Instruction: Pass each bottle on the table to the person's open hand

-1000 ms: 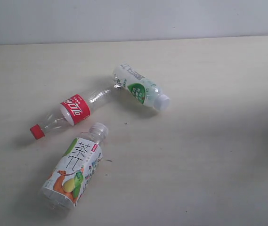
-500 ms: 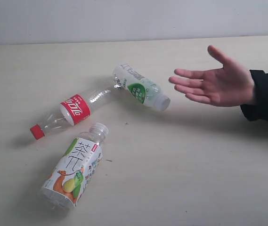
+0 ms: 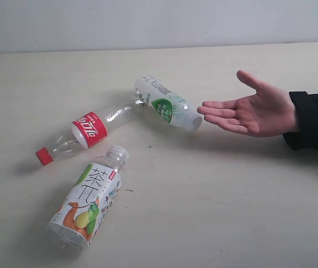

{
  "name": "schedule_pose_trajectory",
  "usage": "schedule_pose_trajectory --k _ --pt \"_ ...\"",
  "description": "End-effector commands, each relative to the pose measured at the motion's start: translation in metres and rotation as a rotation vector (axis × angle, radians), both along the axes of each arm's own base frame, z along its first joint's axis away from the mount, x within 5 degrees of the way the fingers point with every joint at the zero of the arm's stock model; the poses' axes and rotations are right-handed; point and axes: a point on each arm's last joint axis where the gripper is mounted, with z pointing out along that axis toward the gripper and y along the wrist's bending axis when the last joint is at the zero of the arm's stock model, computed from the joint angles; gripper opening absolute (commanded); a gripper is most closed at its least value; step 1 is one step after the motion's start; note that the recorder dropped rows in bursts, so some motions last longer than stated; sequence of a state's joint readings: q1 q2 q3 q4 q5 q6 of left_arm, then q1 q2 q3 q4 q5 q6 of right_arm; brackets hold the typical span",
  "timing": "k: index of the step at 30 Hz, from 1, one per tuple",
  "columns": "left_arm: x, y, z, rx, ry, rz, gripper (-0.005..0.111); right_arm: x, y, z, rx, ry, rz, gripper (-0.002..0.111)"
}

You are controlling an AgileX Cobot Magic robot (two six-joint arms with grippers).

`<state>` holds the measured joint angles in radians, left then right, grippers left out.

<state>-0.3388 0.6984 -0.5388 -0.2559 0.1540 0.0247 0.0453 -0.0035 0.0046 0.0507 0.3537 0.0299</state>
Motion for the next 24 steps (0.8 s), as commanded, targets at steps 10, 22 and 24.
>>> schedule_pose_trajectory --k 10,22,24 --pt "0.074 -0.02 -0.007 0.201 0.749 -0.068 0.014 0.0 0.0 0.002 0.0 -0.009 0.001 0.0" --pt "0.088 -0.038 -0.046 0.128 1.056 -0.162 0.068 0.0 0.0 0.002 -0.002 -0.01 0.001 0.0" --pt "0.091 -0.041 -0.054 0.114 1.111 -0.172 0.067 0.0 0.0 0.002 -0.002 -0.01 0.001 0.0"
